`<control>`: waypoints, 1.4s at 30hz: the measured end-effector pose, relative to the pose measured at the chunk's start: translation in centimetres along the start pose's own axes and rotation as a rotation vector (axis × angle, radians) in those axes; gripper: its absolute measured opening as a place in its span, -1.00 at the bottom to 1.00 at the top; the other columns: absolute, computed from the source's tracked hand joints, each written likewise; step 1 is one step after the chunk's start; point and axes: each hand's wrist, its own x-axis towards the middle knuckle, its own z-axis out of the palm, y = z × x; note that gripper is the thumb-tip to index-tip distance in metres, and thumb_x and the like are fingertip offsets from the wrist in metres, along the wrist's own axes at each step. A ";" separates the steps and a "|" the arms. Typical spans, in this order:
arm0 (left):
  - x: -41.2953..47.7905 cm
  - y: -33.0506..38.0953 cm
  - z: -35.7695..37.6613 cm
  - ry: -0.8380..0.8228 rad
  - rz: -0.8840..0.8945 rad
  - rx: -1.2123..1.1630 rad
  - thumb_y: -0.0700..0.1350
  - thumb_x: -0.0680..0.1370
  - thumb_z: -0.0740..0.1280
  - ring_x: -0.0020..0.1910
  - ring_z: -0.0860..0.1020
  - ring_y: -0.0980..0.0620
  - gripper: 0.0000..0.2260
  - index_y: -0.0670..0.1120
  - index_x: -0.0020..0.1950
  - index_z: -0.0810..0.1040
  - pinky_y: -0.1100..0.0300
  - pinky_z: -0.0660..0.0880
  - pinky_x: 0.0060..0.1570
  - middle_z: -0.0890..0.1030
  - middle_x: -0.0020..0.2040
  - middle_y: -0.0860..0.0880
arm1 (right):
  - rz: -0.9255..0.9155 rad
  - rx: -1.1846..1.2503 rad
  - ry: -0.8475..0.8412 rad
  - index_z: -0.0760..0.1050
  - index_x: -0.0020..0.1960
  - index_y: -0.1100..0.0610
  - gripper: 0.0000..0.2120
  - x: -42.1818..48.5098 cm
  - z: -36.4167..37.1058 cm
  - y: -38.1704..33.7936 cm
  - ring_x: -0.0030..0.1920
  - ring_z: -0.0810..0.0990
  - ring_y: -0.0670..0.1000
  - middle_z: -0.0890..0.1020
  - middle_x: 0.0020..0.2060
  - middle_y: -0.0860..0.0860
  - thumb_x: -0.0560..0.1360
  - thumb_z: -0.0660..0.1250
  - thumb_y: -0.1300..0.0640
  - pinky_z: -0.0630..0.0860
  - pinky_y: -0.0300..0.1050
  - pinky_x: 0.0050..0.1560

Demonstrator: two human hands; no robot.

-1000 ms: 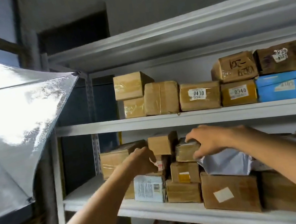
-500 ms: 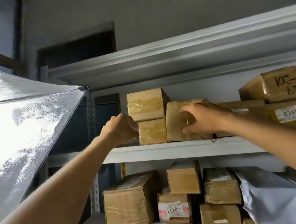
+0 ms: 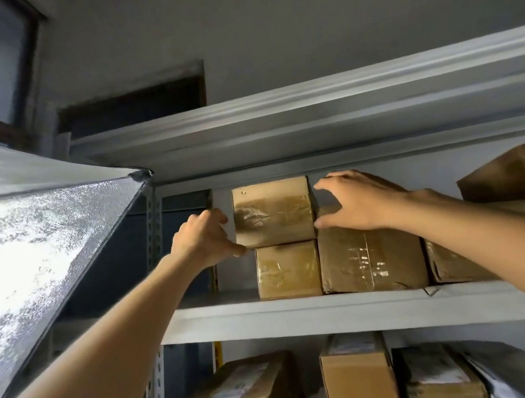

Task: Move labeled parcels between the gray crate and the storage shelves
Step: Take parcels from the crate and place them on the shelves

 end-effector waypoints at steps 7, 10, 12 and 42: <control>2.5 0.8 2.1 -0.150 0.006 -0.388 0.18 0.16 0.63 0.15 0.56 -0.02 -0.14 -0.12 0.35 0.43 0.15 0.52 0.15 0.58 0.20 -0.04 | 0.130 0.040 -0.027 0.46 0.23 0.13 -0.38 3.0 2.4 -0.5 0.20 0.51 0.08 0.54 0.18 0.04 0.40 0.36 -0.32 0.48 0.02 0.19; 3.9 0.1 3.8 -0.053 -0.009 -0.724 0.41 -0.10 0.58 0.10 0.62 -0.07 0.05 -0.13 0.25 0.52 -0.03 0.56 0.16 0.65 0.12 -0.07 | 0.144 0.053 0.046 0.50 -0.01 0.16 -0.50 3.5 2.9 -1.0 -0.06 0.57 0.03 0.59 -0.09 0.02 0.37 0.43 -0.26 0.55 0.02 0.00; 4.2 -0.1 4.4 -0.019 -0.029 -0.807 0.36 -0.06 0.61 0.08 0.63 -0.11 -0.03 -0.15 0.20 0.56 -0.08 0.58 0.11 0.67 0.07 -0.12 | 0.160 0.094 0.084 0.46 -0.10 0.16 -0.56 3.3 2.9 -1.3 -0.14 0.53 0.01 0.56 -0.16 0.01 0.37 0.48 -0.19 0.51 -0.04 -0.11; -7.7 5.9 -1.6 0.615 0.195 -0.697 -0.36 0.35 0.53 -0.14 0.61 0.25 -0.43 -0.04 0.32 0.56 0.43 0.56 -0.11 0.66 -0.13 0.16 | 0.413 1.532 0.546 0.67 -0.18 0.08 -0.82 -3.7 -0.3 -4.5 -0.10 0.68 0.00 0.72 -0.28 -0.08 0.26 0.61 0.20 0.57 0.01 0.13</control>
